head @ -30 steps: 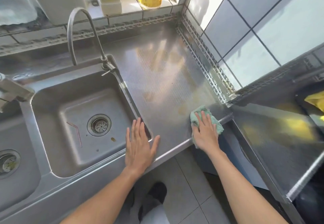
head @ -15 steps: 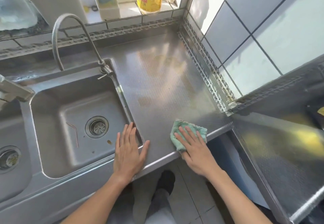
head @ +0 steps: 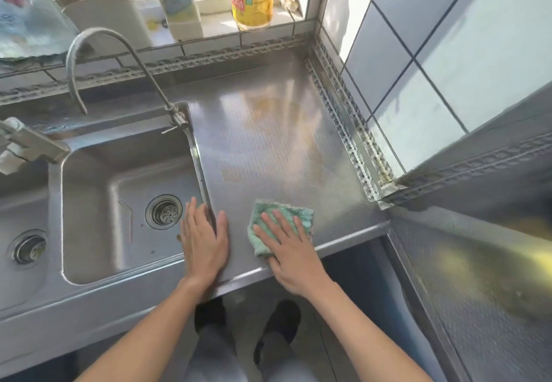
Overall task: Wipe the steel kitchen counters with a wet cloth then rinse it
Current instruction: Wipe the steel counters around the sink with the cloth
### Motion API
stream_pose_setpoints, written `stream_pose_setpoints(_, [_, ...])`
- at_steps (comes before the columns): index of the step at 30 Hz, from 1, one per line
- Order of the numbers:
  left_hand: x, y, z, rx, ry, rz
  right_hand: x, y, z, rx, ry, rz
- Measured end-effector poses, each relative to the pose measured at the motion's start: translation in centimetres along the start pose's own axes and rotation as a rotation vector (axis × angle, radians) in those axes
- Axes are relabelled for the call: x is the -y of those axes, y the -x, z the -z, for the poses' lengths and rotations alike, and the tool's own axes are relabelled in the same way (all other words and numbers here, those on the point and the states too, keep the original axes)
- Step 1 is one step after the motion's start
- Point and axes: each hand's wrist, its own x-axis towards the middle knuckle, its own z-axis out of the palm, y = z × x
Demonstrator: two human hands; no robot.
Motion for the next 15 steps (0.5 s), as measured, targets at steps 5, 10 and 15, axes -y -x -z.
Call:
stream_pose_setpoints(5, [-2.6, -1.2, -2.1, 0.015, 0.003, 0.091, -7.5, 3.2, 2.1, -0.01, 0.009, -0.023])
stream_pose_setpoints(10, [-2.4, -1.0, -3.6, -0.051, -0.126, 0.071, -12.1, -2.4, 4.9, -0.068, -0.001, -0.325])
stream_pose_setpoints(15, [-2.6, -1.2, -3.9, -0.093, -0.138, 0.065, -8.4, -8.4, 4.7, -0.125, -0.024, -0.401])
